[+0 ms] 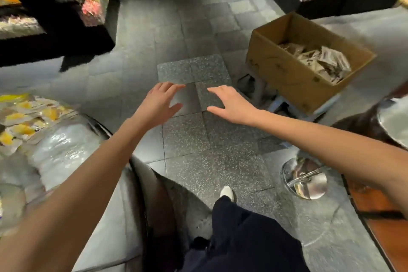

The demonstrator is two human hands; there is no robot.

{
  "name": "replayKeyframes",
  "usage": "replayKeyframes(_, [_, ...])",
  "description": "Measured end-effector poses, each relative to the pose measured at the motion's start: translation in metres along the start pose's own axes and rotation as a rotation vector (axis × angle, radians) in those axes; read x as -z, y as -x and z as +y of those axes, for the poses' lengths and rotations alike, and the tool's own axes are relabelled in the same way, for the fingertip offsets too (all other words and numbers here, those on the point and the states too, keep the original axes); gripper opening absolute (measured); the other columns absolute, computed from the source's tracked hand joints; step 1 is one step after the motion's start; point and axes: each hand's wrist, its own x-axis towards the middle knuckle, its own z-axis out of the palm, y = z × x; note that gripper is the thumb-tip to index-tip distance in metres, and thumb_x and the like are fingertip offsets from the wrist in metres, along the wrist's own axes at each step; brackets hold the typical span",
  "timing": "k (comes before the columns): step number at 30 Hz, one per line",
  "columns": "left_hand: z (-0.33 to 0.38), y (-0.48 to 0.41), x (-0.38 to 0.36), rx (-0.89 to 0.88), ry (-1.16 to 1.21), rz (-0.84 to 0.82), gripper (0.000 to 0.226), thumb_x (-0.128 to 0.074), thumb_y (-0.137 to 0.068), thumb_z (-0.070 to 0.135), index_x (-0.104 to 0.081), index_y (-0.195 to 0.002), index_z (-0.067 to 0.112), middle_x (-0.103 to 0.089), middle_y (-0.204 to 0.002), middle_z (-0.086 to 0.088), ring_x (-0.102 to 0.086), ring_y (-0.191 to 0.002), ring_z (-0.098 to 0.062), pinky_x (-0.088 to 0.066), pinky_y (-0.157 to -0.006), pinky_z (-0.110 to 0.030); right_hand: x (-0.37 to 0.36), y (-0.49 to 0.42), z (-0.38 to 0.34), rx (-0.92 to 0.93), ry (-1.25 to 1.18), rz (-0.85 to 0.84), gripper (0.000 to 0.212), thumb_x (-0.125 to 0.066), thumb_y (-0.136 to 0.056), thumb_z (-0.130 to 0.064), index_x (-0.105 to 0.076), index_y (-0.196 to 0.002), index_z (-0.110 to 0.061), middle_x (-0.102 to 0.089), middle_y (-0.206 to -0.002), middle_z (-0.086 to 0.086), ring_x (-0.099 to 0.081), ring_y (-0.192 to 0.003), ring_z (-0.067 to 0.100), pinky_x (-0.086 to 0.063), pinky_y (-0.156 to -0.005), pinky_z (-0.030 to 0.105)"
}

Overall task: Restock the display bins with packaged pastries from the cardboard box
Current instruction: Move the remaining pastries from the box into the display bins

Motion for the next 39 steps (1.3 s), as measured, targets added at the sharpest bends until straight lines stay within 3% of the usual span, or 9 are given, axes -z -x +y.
replayKeyframes(9, [0.1, -0.158, -0.077, -0.291, 0.094, -0.122, 0.051, -0.063, -0.094, 0.025, -0.046, -0.142, 0.015, -0.052, -0.133, -0.012, -0.044, -0.127, -0.034, -0.04, -0.103, -0.048, 0.076, 0.056, 0.139, -0.292, -0.042, 0.112, 0.066, -0.055, -0.097, -0.043, -0.029, -0.152, -0.017, -0.036, -0.151, 0.009, -0.032, -0.138, 0.028, -0.033, -0.111, 0.042])
replayKeyframes(21, [0.195, -0.369, -0.117, -0.44, 0.149, -0.091, 0.049, -0.06, -0.096, 0.026, -0.048, -0.141, 0.013, -0.054, -0.133, -0.01, -0.044, -0.127, -0.029, -0.036, -0.105, -0.039, 0.185, 0.024, 0.296, -0.423, -0.01, 0.21, 0.063, -0.054, -0.097, -0.044, -0.03, -0.15, -0.019, -0.037, -0.151, 0.007, -0.032, -0.139, 0.026, -0.033, -0.112, 0.046])
replayKeyframes(29, [0.206, -0.451, -0.145, -0.468, 0.201, -0.147, 0.048, -0.059, -0.097, 0.026, -0.046, -0.142, 0.017, -0.052, -0.136, -0.007, -0.041, -0.13, -0.027, -0.036, -0.107, -0.039, 0.207, -0.002, 0.357, -0.504, -0.014, 0.213, 0.062, -0.052, -0.098, -0.041, -0.03, -0.151, -0.019, -0.035, -0.151, 0.008, -0.032, -0.139, 0.026, -0.031, -0.111, 0.041])
replayKeyframes(39, [0.171, -0.586, -0.172, -0.554, 0.194, -0.247, 0.046, -0.059, -0.097, 0.025, -0.048, -0.141, 0.015, -0.053, -0.134, -0.007, -0.042, -0.129, -0.027, -0.035, -0.106, -0.038, 0.22, -0.083, 0.43, -0.678, -0.091, 0.21, 0.063, -0.051, -0.098, -0.041, -0.026, -0.153, -0.024, -0.032, -0.153, 0.006, -0.032, -0.14, 0.025, -0.034, -0.112, 0.045])
